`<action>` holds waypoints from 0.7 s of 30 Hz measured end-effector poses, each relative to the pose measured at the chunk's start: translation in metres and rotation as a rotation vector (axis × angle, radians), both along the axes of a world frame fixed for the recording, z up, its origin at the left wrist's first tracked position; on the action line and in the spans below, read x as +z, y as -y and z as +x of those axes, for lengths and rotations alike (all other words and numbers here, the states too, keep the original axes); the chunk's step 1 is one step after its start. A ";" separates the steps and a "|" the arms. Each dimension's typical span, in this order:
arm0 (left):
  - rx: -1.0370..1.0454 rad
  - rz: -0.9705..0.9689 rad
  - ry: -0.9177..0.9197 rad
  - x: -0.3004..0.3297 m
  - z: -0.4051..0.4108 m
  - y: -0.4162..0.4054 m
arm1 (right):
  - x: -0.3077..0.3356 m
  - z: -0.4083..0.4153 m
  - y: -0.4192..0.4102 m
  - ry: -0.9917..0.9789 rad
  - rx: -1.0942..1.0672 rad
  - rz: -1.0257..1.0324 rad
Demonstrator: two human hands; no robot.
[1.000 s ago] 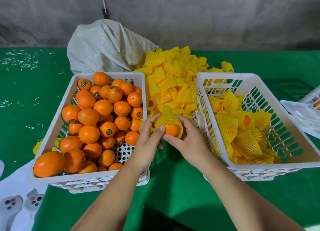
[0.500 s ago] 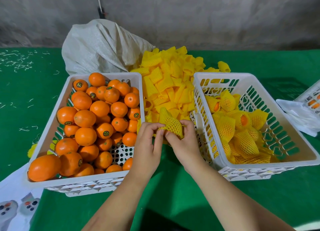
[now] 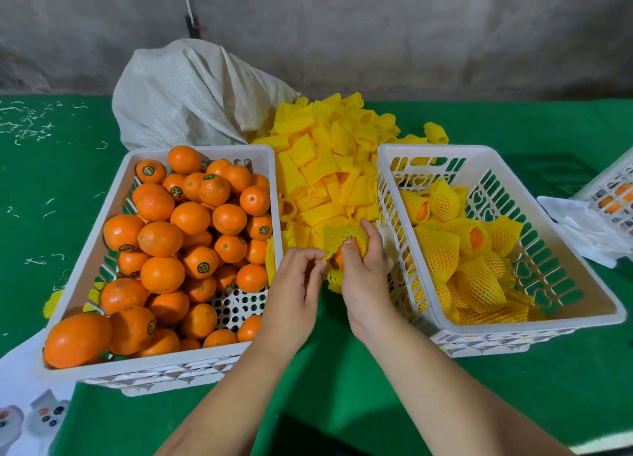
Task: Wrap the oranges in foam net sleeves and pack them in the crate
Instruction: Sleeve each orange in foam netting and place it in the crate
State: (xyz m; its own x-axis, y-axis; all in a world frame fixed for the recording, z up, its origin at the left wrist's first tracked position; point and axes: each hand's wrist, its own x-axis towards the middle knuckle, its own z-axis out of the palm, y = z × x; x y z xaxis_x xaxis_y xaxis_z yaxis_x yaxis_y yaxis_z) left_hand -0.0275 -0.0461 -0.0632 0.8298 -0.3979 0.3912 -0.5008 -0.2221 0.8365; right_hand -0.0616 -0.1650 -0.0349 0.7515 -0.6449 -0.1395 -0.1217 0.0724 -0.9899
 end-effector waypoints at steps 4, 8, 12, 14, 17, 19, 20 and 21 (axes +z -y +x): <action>-0.073 0.065 -0.022 0.001 0.000 0.001 | 0.007 -0.001 -0.004 0.073 0.058 0.235; -0.198 0.095 0.001 0.004 0.000 -0.001 | 0.013 -0.006 0.003 0.090 0.115 0.214; -0.203 -0.089 -0.246 0.007 0.002 -0.005 | 0.007 -0.010 0.028 0.118 0.059 0.089; -0.096 -0.196 -0.407 0.005 0.010 -0.015 | 0.010 -0.015 0.050 0.132 -0.003 0.070; 0.051 -0.070 -0.390 -0.001 0.042 -0.037 | 0.015 -0.030 0.091 0.142 -0.129 -0.055; 0.112 0.072 -0.426 -0.007 0.068 -0.046 | 0.015 -0.043 0.116 0.124 -0.244 -0.190; 0.135 0.137 -0.491 -0.008 0.077 -0.047 | 0.013 -0.048 0.128 0.072 -0.301 -0.295; 0.139 0.173 -0.564 -0.011 0.086 -0.047 | 0.009 -0.053 0.140 -0.012 -0.345 -0.414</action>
